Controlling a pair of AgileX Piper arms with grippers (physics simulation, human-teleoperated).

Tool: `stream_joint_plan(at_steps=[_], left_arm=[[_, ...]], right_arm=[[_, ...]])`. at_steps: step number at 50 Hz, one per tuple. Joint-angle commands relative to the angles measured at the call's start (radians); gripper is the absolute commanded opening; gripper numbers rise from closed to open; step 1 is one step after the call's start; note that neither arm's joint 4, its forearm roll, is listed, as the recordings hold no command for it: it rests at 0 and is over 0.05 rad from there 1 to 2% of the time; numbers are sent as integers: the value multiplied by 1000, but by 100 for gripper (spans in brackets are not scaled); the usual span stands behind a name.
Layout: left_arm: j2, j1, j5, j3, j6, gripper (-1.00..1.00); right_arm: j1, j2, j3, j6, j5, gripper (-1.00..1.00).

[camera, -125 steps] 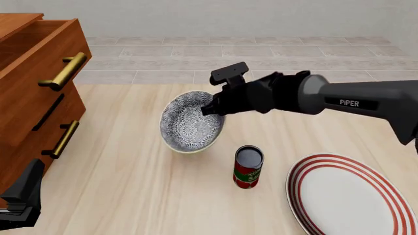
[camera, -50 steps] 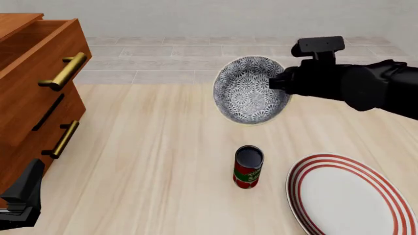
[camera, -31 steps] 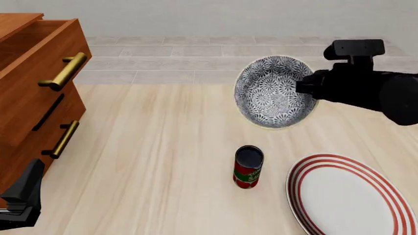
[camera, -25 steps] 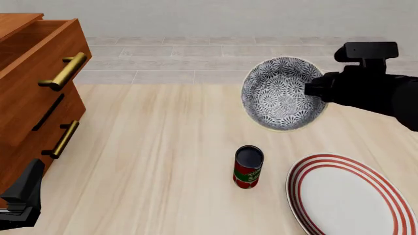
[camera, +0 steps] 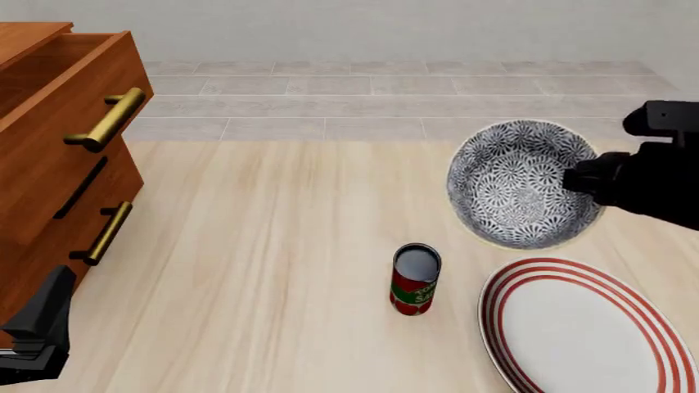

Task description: Put the bowl on the plate.

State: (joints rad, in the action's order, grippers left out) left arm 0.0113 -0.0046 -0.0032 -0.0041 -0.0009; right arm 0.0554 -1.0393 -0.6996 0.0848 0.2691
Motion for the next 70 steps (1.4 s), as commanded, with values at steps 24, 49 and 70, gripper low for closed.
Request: stream_joint_plan(at_steps=[24, 49, 70], left_arm=[[5, -6, -2, 0, -1, 100], [6, -6, -2, 0, -1, 100], [5, -6, -2, 0, -1, 100]], right_arm=[[-112, 150, 108, -11, 131, -100], [-200, 195, 142, -95, 244, -100], [-210, 174, 253, -75, 189, -100]])
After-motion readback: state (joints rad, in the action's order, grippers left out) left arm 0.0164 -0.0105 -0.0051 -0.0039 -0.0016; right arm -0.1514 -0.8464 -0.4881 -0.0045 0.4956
